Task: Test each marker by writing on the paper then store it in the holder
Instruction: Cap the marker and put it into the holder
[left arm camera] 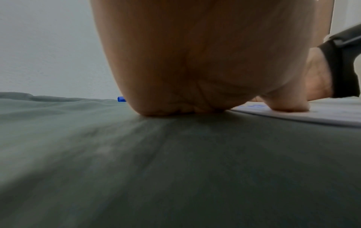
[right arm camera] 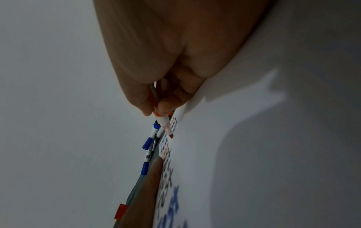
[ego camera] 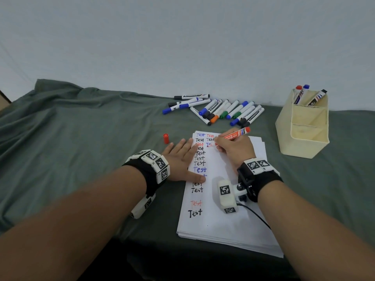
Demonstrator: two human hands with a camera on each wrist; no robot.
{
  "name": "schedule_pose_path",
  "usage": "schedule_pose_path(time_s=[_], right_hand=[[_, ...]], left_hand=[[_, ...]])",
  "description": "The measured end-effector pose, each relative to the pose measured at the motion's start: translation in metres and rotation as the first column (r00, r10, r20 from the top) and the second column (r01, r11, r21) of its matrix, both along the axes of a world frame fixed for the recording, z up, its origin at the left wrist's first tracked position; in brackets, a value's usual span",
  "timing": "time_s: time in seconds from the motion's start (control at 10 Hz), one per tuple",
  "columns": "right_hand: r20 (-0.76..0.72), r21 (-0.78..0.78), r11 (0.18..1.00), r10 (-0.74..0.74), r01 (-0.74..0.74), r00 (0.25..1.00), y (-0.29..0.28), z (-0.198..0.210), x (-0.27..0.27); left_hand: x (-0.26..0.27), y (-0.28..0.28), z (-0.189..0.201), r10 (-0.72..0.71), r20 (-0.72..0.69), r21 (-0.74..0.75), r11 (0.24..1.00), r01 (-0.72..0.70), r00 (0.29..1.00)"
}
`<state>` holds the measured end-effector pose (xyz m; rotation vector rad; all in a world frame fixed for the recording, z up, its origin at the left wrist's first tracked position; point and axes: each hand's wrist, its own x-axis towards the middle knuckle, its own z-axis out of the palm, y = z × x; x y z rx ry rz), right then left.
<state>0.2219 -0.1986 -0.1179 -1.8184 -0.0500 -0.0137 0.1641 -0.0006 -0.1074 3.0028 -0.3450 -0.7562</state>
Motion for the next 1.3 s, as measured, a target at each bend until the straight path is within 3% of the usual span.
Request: schedule_pose_path(time_s=[0.6,1.1,1.3], right_hand=[[0.035,-0.090,0.995,-0.037,0.040,0.999,-0.0013,-0.0024,0.0027],[0.010,-0.076,0.997,-0.026,0.026,1.000,-0.0015,0.0005,-0.0010],[0.003,-0.068,0.994,-0.086,0.086,0.996,-0.0014,0.0013,-0.0003]], left_hand=[[-0.0022,-0.0016,0.0026,0.004,-0.004,0.003,1.000,-0.004,1.000],[0.0013,0.0007,-0.0022,-0.001,-0.007,0.005,1.000,0.001,1.000],[0.0018,0.0011,-0.0032,0.001,-0.013,0.003,1.000,-0.001,1.000]])
